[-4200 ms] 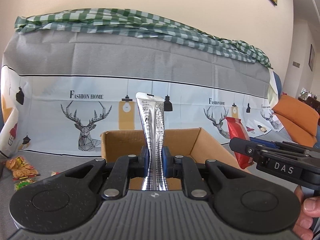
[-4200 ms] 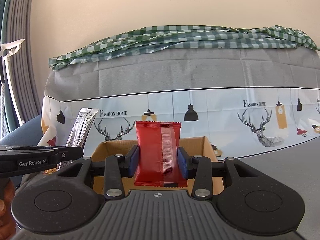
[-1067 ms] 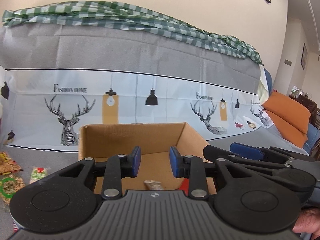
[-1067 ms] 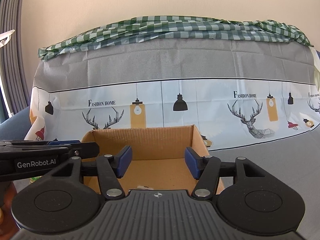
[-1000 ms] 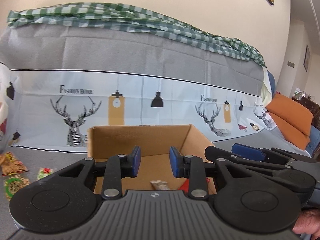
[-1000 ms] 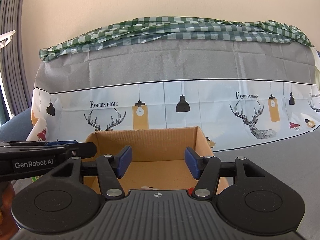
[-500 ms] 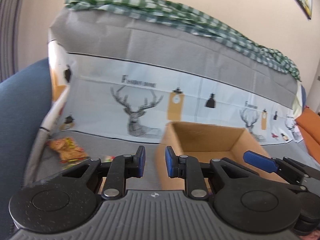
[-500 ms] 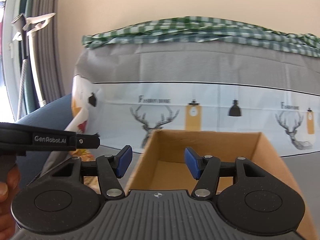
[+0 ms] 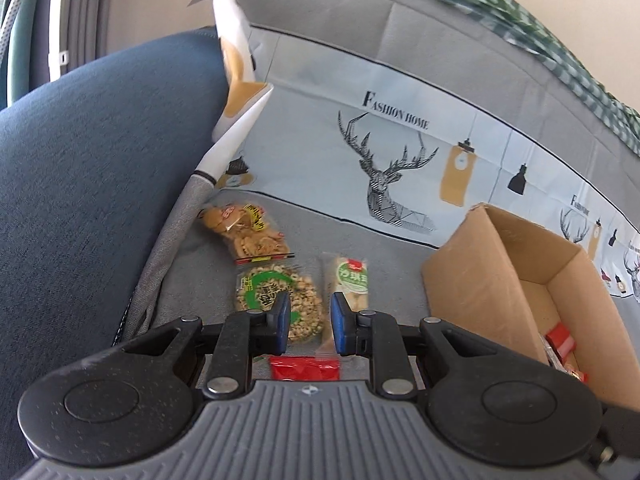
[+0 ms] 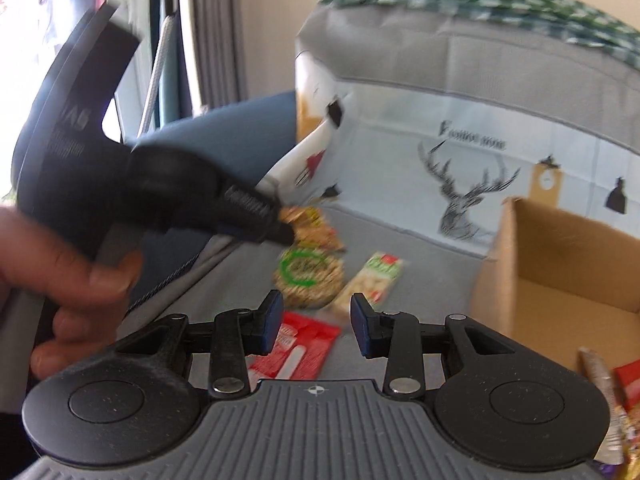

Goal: Organize snacks
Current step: 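Move both tools back down toward the remaining snacks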

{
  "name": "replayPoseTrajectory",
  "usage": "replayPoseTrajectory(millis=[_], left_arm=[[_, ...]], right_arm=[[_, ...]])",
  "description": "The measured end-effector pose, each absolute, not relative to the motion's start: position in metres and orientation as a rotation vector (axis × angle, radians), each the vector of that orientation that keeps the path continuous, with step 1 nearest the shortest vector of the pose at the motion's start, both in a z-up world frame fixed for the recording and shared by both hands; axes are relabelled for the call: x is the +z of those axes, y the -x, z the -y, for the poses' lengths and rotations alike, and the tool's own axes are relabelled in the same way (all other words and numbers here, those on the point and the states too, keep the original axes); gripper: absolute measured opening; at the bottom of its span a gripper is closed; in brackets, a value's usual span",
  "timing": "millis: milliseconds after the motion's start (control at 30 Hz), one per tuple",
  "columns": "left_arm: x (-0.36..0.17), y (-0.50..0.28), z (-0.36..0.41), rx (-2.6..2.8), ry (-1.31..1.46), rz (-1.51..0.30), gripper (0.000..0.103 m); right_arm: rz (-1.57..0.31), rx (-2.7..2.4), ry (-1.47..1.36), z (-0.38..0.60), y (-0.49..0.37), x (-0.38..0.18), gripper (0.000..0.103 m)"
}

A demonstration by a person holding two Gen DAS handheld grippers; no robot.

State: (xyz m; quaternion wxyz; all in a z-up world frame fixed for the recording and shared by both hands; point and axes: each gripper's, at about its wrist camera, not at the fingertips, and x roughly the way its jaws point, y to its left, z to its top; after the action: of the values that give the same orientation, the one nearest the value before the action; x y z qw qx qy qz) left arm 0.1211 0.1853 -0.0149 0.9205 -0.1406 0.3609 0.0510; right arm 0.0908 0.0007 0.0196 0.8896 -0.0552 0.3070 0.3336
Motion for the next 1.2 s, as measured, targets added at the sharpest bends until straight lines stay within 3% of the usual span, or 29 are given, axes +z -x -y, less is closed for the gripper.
replayPoseTrajectory(millis=[100,200,267,333,433,500,633,867,933,1100,1200], left_arm=[[-0.020,-0.129,-0.191,0.106,0.294,-0.767,0.023],[-0.028,-0.138,-0.197,0.089,0.309,-0.806,0.024],[-0.034,-0.144,-0.201,0.090,0.302,-0.834,0.025],[-0.041,-0.151,-0.204,0.097,0.298,-0.860,0.033],[-0.052,-0.159,-0.212,0.104,0.310,-0.889,0.044],[-0.058,-0.164,-0.218,0.115,0.319,-0.906,0.058],[-0.067,-0.172,-0.224,0.107,0.344,-0.928,0.067],[-0.074,-0.189,-0.224,0.069,0.339,-0.946,0.077],[-0.076,-0.194,-0.224,0.061,0.334,-0.946,0.078],[-0.083,-0.206,-0.227,0.064,0.344,-0.953,0.078],[-0.086,-0.213,-0.226,0.059,0.347,-0.959,0.078]], right_arm=[[-0.680,0.714,0.139,-0.017,-0.090,0.007,0.040],[-0.714,0.731,0.138,-0.026,-0.091,-0.005,0.054],[-0.742,0.717,0.151,-0.031,-0.094,-0.014,0.056],[-0.757,0.719,0.133,-0.033,-0.098,-0.020,0.067],[-0.811,0.702,0.103,-0.038,-0.108,-0.028,0.070],[-0.812,0.712,0.092,-0.039,-0.110,-0.034,0.078],[-0.857,0.715,0.103,-0.046,-0.113,-0.046,0.079],[-0.904,0.697,0.150,-0.050,-0.114,-0.070,0.076],[-0.884,0.703,0.151,-0.050,-0.116,-0.068,0.062],[-0.863,0.710,0.145,-0.046,-0.118,-0.068,0.048],[-0.844,0.681,0.130,-0.042,-0.123,-0.065,0.046]])
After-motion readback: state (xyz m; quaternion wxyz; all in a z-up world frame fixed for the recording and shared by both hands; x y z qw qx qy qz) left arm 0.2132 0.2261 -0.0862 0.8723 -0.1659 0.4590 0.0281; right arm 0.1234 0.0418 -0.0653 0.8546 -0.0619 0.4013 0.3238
